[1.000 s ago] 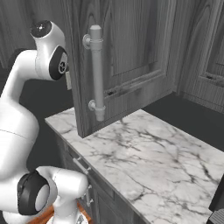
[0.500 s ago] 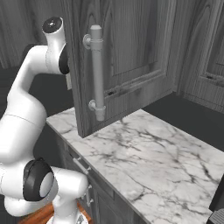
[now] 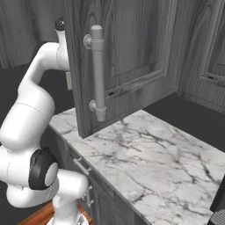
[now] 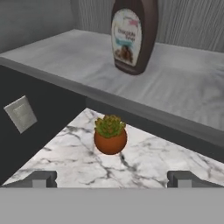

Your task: Move the syrup bottle and shaker from the cabinet to the dining counter.

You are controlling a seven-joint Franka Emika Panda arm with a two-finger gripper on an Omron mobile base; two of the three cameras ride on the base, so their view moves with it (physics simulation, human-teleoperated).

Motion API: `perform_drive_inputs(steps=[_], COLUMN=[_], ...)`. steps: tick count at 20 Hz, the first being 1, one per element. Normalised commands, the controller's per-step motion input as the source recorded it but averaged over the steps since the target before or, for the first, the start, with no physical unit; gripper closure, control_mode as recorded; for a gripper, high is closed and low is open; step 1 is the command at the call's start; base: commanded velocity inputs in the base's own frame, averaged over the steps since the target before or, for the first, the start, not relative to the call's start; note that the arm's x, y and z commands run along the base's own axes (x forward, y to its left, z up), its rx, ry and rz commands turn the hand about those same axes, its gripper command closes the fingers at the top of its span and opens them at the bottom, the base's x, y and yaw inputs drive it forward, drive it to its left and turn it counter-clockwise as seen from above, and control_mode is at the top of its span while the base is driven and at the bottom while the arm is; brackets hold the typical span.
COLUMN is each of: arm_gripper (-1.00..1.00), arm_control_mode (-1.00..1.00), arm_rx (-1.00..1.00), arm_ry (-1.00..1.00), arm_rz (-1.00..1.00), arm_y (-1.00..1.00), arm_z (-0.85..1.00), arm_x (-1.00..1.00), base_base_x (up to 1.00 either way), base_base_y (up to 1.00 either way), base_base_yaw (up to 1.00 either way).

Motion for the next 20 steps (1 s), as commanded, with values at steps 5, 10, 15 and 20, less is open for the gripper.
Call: perform_drive_inputs(steps=[5,10,15,20], arm_gripper=[-1.00,-1.00,-1.00,-1.00], arm_control_mode=[-1.00,-1.00,-1.00,-1.00], arm_rx=[0.00,0.00,0.00,0.00], arm_ry=[0.00,0.00,-0.01,0.00], arm_rz=[0.00,0.00,0.00,0.00], arm_y=[-0.18,-0.18,-0.13,-0.05], arm_z=[0.00,0.00,0.00,0.05], arm_x=[0.30,0.26,0.27,0.18], base_base_x=[0.00,0.00,0.00,0.00], base_base_y=[0.00,0.00,0.00,0.00], base_base_yaw=[0.00,0.00,0.00,0.00])
